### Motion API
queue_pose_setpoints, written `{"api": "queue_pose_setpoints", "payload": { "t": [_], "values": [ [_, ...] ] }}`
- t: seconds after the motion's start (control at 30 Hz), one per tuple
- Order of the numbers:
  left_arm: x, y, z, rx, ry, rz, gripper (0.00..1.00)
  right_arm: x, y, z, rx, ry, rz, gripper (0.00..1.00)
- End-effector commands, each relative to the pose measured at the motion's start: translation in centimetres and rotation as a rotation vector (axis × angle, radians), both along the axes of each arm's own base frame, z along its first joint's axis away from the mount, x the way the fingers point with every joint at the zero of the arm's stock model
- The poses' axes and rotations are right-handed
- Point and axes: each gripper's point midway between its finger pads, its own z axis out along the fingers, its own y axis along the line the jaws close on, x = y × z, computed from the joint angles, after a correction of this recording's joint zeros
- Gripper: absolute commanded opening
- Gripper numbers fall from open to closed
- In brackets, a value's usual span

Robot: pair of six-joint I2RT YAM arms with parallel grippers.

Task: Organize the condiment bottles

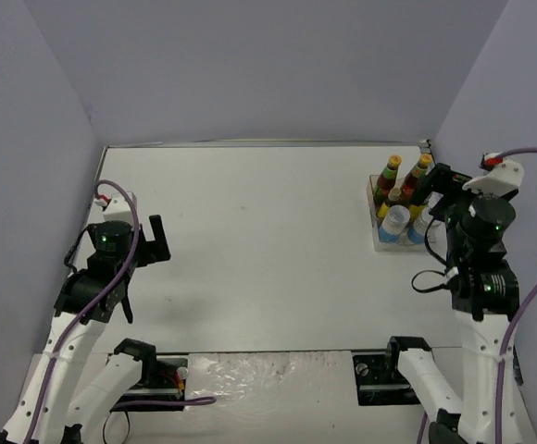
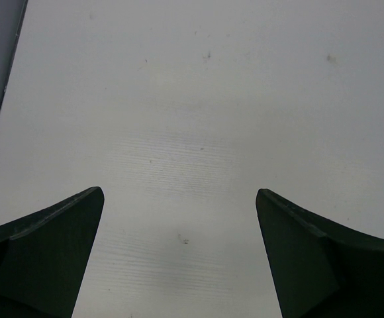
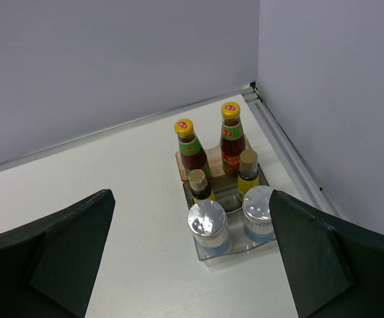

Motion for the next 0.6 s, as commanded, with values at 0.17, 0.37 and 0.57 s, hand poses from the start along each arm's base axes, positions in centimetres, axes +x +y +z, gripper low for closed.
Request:
{"api": "queue_pose_setpoints", "payload": {
  "t": [0.17, 0.37, 0.57],
  "values": [
    [-2.2, 1.2, 4.0, 0.009, -0.102, 0.013, 0.97, -7.7, 1.0, 1.8, -0.061, -0.157, 0.040, 1.00],
    [-2.9, 1.8, 1.8, 0.043, -0.099, 0.018, 0.97, -11.6, 1.0, 1.3, -0.027, -0.263, 0.039, 1.00],
    [-3.6, 2.4, 2.2, 0.036, -0.149, 0.041, 0.97, -13.8, 0.5, 1.7, -0.018, -0.284, 0.032, 1.00]
  ]
}}
